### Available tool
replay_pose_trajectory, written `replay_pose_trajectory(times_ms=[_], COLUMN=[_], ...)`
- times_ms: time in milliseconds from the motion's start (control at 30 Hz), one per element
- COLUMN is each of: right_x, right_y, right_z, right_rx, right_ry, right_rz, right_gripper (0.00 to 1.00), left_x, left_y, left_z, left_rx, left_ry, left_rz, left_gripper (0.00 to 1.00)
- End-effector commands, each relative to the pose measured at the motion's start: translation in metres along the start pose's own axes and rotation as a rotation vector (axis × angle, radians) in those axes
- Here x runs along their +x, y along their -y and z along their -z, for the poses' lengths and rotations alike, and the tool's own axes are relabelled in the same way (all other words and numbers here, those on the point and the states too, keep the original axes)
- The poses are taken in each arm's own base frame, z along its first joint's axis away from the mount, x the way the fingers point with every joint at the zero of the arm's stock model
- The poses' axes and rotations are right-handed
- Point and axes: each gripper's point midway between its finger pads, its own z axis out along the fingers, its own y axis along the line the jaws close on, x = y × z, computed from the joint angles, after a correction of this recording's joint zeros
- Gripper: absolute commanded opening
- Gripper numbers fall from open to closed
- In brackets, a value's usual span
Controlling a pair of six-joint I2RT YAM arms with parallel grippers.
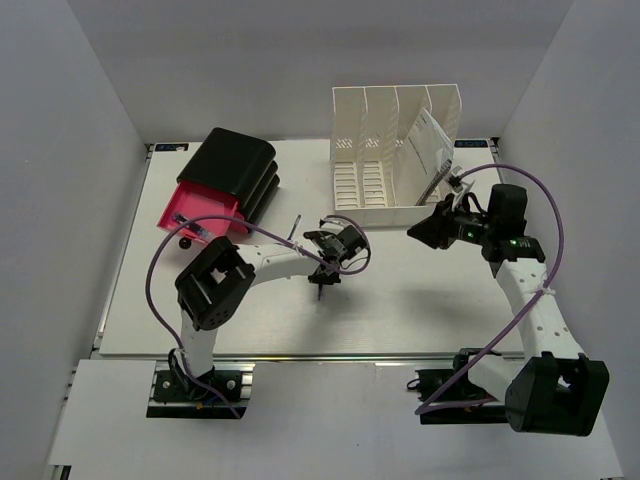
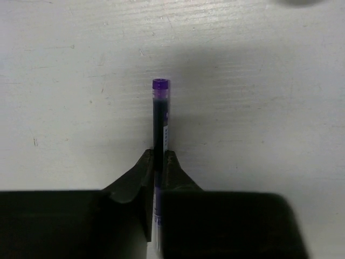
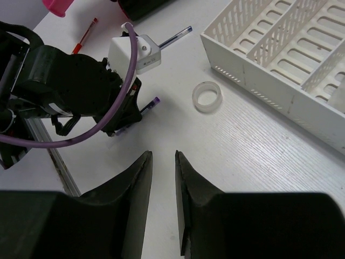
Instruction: Organize the desk
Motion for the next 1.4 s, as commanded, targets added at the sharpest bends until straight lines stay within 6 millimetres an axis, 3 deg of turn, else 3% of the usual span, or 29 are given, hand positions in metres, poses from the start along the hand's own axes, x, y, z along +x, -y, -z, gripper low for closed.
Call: replay_pose_trajectory(times_ms=[0, 67, 167, 333, 400, 600, 733, 867, 1000, 1200, 1367], right_x=[-0.009, -0.01, -0.012, -0.013, -0.014, -0.015, -0.016, -0.015, -0.015, -0.015, -0.016], right_y=[-0.002, -0.002, -0.002, -0.002, -0.004, -0.004, -0.004, -0.003, 0.0, 0.0, 0.0], right_z=[0.005, 0.006, 0.008, 0.011, 0.011, 0.012, 0.013, 0.013, 0.014, 0.015, 0.015], right_rx=[-0.006, -0.006, -0.001, 0.003, -0.002, 0.003, 0.005, 0.009, 0.018, 0.023, 0.023], right_ry=[0.038, 0.041, 0.047, 0.055, 0.057, 0.063, 0.066, 0.064, 0.067, 0.068, 0.069], right_rz=[0.039, 0.039, 0.046, 0.045, 0.049, 0.056, 0.059, 0.058, 0.059, 0.06, 0.063], right_gripper=[0.3, 0.29, 0.29, 0.29, 0.3, 0.29, 0.29, 0.29, 0.29, 0.29, 0.29], left_x=[0.003, 0.004, -0.013, -0.065, -0.089, -0.148, -0.171, -0.18, -0.182, -0.18, -0.172], left_y=[-0.012, -0.012, -0.015, -0.04, -0.053, -0.131, -0.186, -0.248, -0.297, -0.33, -0.336], left_z=[0.002, 0.006, 0.026, 0.072, 0.101, 0.162, 0.18, 0.177, 0.166, 0.143, 0.124], left_rx=[-0.004, 0.011, 0.061, 0.138, 0.173, 0.115, 0.011, -0.113, -0.179, -0.178, -0.186], left_ry=[-0.02, -0.022, 0.02, 0.139, 0.211, 0.419, 0.487, 0.511, 0.516, 0.456, 0.427], left_rz=[0.015, 0.028, 0.087, 0.241, 0.299, 0.503, 0.616, 0.766, 0.907, 1.051, 1.067], left_gripper=[0.08, 0.0, 0.0, 0.0, 0.0, 0.0, 0.0, 0.0, 0.0, 0.0, 0.0])
